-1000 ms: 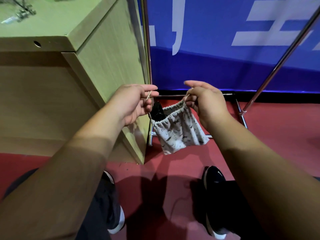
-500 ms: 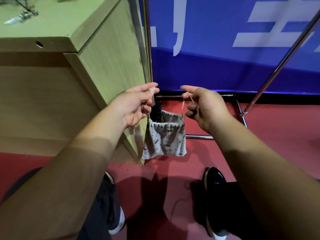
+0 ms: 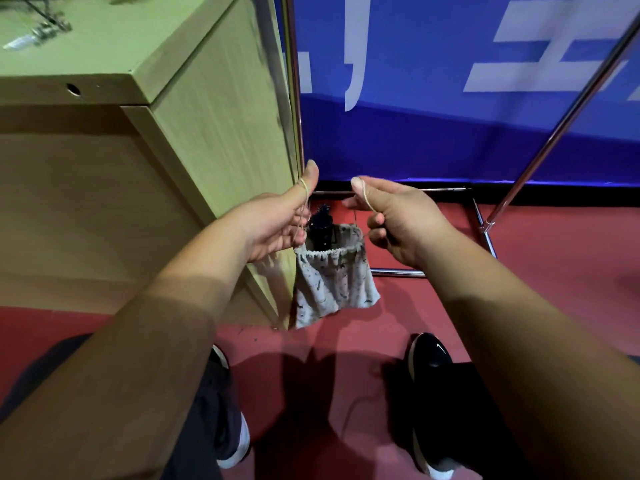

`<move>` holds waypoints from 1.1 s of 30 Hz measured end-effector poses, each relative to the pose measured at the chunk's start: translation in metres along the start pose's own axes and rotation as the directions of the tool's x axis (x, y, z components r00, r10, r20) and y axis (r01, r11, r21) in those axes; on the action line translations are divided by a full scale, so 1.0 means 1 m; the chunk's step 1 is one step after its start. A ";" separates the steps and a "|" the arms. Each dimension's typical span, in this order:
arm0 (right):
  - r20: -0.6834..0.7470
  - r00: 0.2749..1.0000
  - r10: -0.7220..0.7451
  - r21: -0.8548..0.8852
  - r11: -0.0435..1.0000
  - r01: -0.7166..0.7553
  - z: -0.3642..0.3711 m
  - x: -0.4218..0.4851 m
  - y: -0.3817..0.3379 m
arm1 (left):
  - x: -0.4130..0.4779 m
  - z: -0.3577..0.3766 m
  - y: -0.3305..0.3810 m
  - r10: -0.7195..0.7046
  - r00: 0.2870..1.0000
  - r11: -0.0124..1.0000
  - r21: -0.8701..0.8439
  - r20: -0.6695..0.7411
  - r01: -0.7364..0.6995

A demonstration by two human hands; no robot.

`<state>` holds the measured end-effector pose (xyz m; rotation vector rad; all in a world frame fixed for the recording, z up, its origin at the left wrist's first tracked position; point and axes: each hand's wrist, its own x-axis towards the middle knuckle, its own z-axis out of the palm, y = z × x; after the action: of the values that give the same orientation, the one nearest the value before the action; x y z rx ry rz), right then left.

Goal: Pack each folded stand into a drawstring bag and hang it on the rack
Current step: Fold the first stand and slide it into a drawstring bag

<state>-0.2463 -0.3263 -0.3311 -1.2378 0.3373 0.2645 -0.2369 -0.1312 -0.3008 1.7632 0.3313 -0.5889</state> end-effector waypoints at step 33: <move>-0.138 0.966 0.217 -0.551 0.794 -0.257 -0.007 -0.010 0.008 | 0.010 0.020 -0.015 -0.182 0.978 0.983 0.015 0.105 0.182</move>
<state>-0.2592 -0.3307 -0.3363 -1.8004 0.4971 0.5721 -0.2413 -0.1472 -0.3224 1.7105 0.4201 -0.8123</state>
